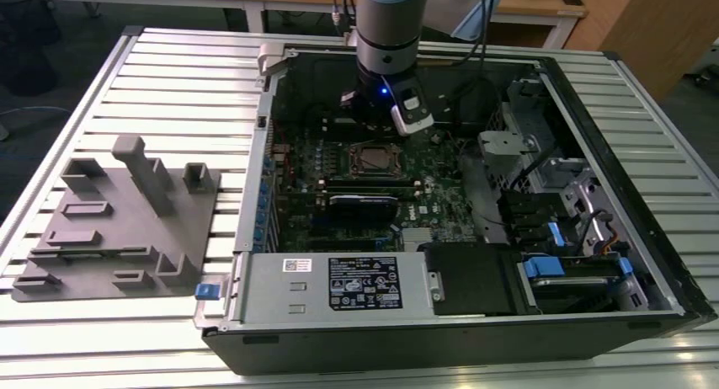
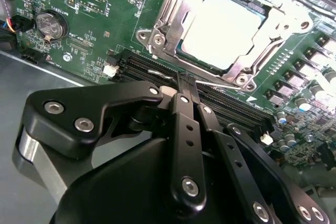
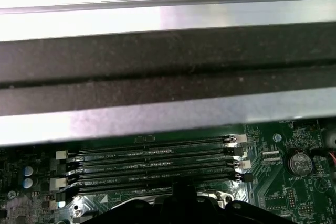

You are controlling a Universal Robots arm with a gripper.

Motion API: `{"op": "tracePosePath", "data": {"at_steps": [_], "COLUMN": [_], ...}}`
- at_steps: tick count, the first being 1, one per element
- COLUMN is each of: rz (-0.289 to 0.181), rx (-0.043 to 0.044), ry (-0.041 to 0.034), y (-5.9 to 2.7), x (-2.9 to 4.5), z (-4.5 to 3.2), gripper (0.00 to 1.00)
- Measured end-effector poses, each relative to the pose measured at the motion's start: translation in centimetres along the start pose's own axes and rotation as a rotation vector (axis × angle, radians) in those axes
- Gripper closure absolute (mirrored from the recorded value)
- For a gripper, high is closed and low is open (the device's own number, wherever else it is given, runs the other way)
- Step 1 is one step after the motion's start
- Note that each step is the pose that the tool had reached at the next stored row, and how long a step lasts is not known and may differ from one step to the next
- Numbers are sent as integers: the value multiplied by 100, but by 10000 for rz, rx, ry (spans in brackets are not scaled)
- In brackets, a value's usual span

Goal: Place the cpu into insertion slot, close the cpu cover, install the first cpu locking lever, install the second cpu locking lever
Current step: 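Install the first cpu locking lever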

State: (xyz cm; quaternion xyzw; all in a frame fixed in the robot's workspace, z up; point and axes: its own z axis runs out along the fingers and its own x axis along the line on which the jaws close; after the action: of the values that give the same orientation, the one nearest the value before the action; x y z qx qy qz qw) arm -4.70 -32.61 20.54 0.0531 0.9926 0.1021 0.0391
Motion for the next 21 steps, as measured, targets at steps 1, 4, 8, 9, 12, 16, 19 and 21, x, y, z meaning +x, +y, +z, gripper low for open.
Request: {"op": "tracePosePath", "data": {"at_steps": [1,4,8,9,12,16,19,21], "rz": [-12,-36,-38,-36,21,384,525,534], "rx": [5,2,-4,-3,9,35,49,48], "ry": [-49,-161,-180,-183,-204,-285,-313,-316], "y": [-1,-3,-5,-5,-6,-6,-2,-2], "x": [0,3,14,17,19,19,24,24], "z": [4,12,14,14,18,24,24,25], "gripper": [89,89,89,89,89,89,89,89]}}
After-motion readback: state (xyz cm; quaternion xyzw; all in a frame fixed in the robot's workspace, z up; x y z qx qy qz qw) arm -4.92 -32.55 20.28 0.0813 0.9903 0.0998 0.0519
